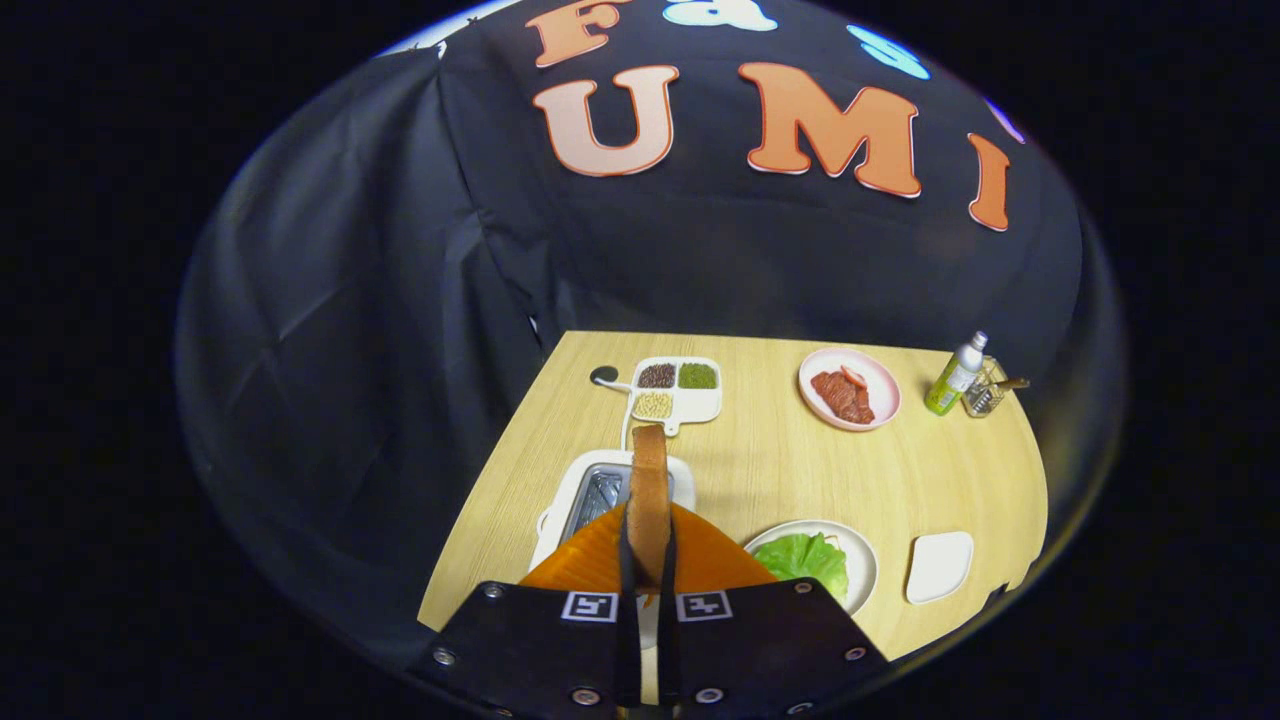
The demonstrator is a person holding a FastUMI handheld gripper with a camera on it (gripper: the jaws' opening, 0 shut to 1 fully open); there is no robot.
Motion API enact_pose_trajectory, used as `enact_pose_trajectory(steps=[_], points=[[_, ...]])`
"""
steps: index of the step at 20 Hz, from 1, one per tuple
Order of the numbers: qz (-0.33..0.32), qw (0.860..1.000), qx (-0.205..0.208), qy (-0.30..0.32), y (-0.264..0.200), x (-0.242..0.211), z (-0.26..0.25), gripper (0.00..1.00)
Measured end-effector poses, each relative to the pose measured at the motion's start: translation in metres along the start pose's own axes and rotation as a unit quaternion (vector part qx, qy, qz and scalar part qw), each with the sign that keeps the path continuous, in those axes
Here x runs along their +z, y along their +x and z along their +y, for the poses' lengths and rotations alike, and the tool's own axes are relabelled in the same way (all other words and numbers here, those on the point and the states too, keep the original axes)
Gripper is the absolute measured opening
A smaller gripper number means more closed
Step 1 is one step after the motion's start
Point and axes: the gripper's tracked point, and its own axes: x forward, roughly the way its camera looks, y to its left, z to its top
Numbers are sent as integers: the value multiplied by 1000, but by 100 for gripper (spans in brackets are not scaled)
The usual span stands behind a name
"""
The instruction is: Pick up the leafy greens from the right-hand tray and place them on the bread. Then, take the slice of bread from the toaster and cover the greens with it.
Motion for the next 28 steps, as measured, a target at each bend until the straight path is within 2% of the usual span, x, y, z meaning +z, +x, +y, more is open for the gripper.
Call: enact_pose_trajectory(steps=[5,14,23,28], points=[[-3,1000,-2,29,-13,-6,-31,7],[33,996,-16,78,4,-65,-89,7],[83,992,14,89,38,-130,-117,7],[98,989,37,106,55,-150,-136,7]])
